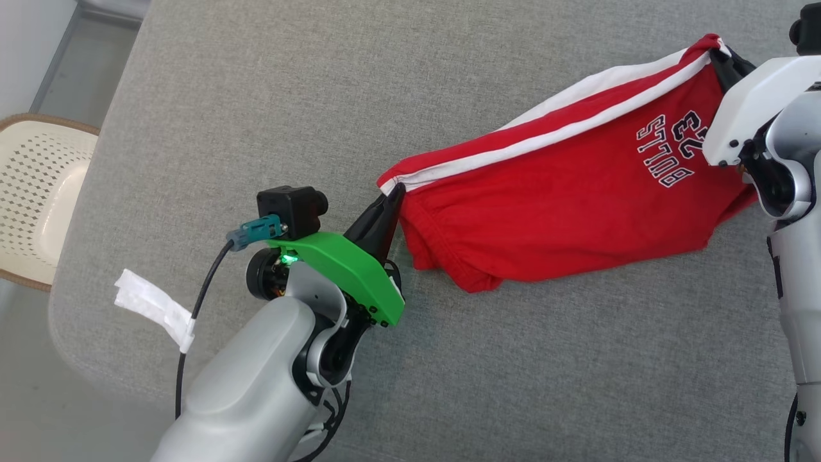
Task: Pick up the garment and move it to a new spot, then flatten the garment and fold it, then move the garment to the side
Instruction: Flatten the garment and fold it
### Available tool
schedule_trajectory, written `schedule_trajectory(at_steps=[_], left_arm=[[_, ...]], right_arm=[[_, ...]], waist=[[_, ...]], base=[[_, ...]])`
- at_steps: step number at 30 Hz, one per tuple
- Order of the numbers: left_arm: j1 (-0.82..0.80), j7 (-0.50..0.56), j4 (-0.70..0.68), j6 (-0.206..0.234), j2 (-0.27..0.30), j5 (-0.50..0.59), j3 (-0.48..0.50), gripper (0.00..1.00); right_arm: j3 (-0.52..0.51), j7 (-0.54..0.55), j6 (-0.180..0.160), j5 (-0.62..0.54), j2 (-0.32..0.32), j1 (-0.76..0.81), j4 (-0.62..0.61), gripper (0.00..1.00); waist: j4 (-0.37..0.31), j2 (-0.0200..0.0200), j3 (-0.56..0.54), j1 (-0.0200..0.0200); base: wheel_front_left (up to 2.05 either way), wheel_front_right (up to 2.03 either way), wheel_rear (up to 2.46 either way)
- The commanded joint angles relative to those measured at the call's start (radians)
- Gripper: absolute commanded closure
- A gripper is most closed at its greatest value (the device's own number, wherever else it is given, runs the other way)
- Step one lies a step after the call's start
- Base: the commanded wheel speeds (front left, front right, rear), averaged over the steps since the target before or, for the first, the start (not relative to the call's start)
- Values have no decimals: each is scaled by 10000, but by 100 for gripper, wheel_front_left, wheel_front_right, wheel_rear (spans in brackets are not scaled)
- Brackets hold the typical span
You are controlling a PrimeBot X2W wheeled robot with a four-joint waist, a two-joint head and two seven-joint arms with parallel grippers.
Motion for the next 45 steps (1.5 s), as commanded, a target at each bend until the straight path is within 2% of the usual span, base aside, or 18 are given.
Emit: schedule_trajectory(at_steps=[1,11,12,13,14,20,25,29,33,37,42,43,45], left_arm=[[-172,-56,113,-73,-60,-22,-25,100],[-503,-155,780,-370,-378,-128,-59,100],[-536,-163,869,-365,-406,-132,-42,87],[-560,-243,914,-320,-429,-140,9,72],[-597,-294,971,-278,-444,-121,40,0],[-655,-714,1113,-31,-390,101,161,0],[-153,-1601,647,425,-64,585,310,0],[646,-2197,-366,1168,267,1642,656,0],[2007,-2250,-1665,1706,49,3046,1352,0],[3161,-2255,-2150,1616,-392,4048,1848,0],[4002,-2257,-2217,1103,-787,4812,2256,0],[4164,-2257,-2195,986,-827,4909,2370,0],[4453,-2258,-2145,739,-885,5194,2554,0]], right_arm=[[0,30,2,-133,-89,-115,125,100],[-174,247,2,-811,60,-714,587,100],[-153,160,2,-853,84,-765,586,89],[-130,111,2,-856,134,-789,584,58],[-147,55,2,-880,171,-807,606,0],[-246,-624,2,-796,272,-917,425,0],[-93,-920,2,-845,162,-468,-68,0],[827,-308,1,-1293,-423,24,-524,0],[1501,540,-1,-1534,-932,287,-703,0],[1886,1315,1,-1377,-1145,311,-507,0],[2200,2249,19,-788,-1240,630,-55,1],[2110,2312,19,-534,-1201,727,-49,100],[1852,2293,16,-81,-1119,890,-77,100]], waist=[[-34,0,-20,1],[-198,0,92,1],[-208,0,103,1],[-216,0,116,1],[-230,0,133,1],[-311,0,186,1],[-515,0,197,1],[-715,0,268,1],[-709,0,434,1],[-550,0,574,1],[-411,0,374,1],[-448,0,263,1],[-600,0,-41,1]], base=[[0,0,0],[0,0,0],[0,0,0],[0,0,0],[0,0,0],[0,0,0],[0,0,0],[0,0,0],[0,0,0],[0,0,0],[0,0,0],[0,0,0],[0,0,0]])
